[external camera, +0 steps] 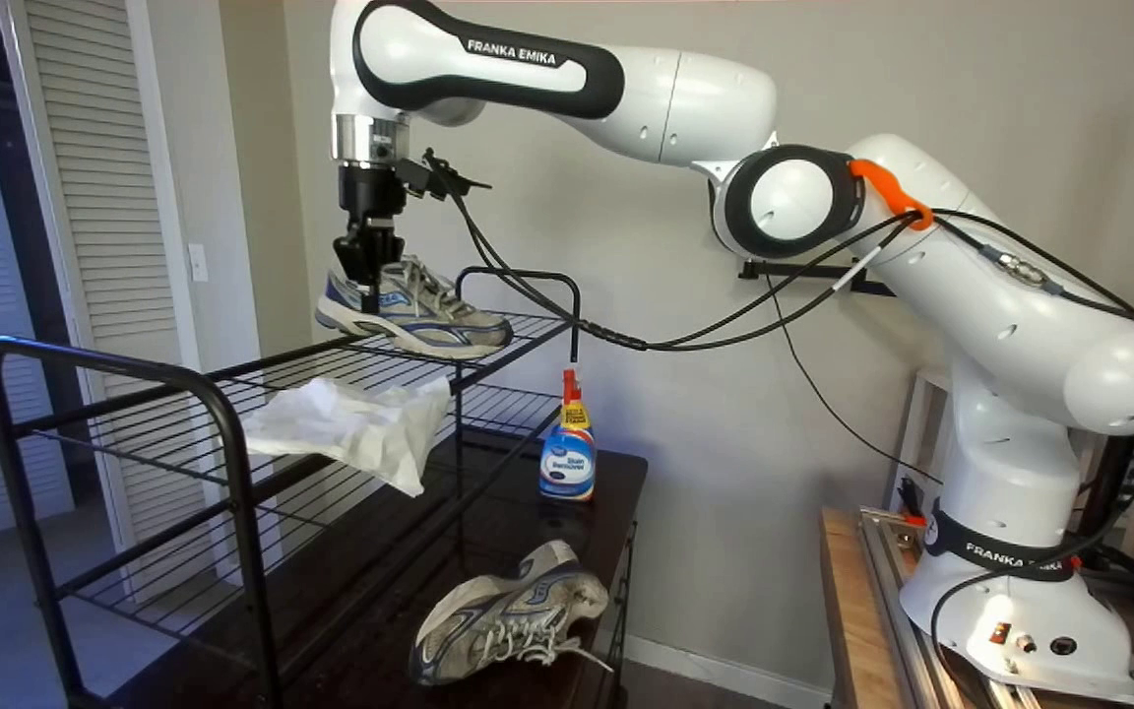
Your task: Put the left shoe on the top rack
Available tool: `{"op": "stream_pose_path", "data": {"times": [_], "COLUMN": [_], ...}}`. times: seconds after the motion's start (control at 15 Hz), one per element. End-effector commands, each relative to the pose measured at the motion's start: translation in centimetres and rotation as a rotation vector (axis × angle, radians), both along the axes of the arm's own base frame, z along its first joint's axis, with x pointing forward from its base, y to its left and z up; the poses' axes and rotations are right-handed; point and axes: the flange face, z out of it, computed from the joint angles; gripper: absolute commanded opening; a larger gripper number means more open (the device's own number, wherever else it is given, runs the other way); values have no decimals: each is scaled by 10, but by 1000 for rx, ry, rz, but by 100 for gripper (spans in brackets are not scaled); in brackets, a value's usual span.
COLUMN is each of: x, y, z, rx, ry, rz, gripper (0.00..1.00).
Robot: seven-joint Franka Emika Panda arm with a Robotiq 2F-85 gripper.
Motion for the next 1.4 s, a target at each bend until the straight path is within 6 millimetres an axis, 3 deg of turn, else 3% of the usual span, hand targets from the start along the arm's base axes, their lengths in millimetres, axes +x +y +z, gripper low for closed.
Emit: {"op": "stream_pose_path", "data": {"times": [0.0, 0.4, 0.47, 0.53, 0.93, 1.13, 1.33], "x": [3, 5, 5, 5, 4, -4, -24], "y": [0, -1, -1, -2, -2, 10, 36], "z": [-6, -13, -13, -14, -6, 23, 72], "rx": [55, 91, 97, 98, 91, 55, 47], "ry": [17, 27, 29, 31, 14, -37, -122], "rz": [-43, -36, -37, -41, -60, -75, -58], "gripper": [2, 2, 33, 35, 75, 97, 100]}}
